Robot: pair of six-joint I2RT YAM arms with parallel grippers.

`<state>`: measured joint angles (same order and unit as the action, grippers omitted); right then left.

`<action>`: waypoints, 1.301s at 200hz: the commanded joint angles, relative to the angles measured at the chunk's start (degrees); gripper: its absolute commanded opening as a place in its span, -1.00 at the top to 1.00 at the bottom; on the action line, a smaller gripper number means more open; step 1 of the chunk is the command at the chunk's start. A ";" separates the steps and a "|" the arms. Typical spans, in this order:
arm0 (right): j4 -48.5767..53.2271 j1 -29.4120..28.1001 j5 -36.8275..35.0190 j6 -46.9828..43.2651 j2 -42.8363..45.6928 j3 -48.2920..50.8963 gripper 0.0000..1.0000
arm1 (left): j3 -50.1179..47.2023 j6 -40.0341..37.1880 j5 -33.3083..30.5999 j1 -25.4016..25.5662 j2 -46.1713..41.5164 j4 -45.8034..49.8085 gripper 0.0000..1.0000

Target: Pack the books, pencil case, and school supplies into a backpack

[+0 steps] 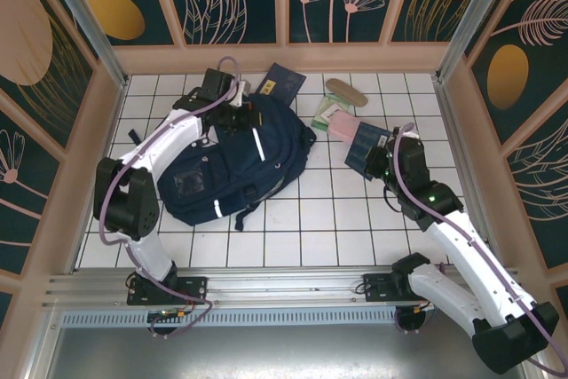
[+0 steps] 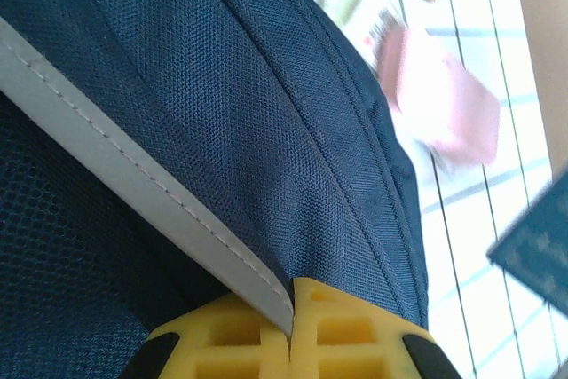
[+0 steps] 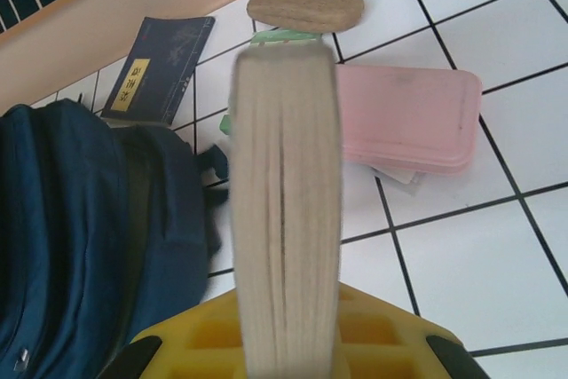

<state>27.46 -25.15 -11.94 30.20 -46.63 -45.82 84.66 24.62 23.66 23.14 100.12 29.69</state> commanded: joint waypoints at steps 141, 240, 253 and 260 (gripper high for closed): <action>-14.65 6.98 53.24 23.14 8.84 6.91 1.00 | -13.62 13.57 36.08 -7.08 -25.55 -15.60 1.00; -44.22 4.31 49.92 31.93 -4.39 16.66 1.00 | -14.39 20.42 38.29 -7.36 -25.66 -22.48 1.00; -45.56 2.66 48.69 31.26 -7.90 14.85 1.00 | -14.18 20.55 38.48 -7.35 -25.76 -22.63 1.00; -45.89 1.74 48.12 30.60 -10.19 13.58 1.00 | -14.09 20.56 38.48 -7.38 -25.77 -22.66 1.00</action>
<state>-10.11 -20.95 38.02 61.63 -52.51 -27.46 68.77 44.03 56.64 16.01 77.23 16.69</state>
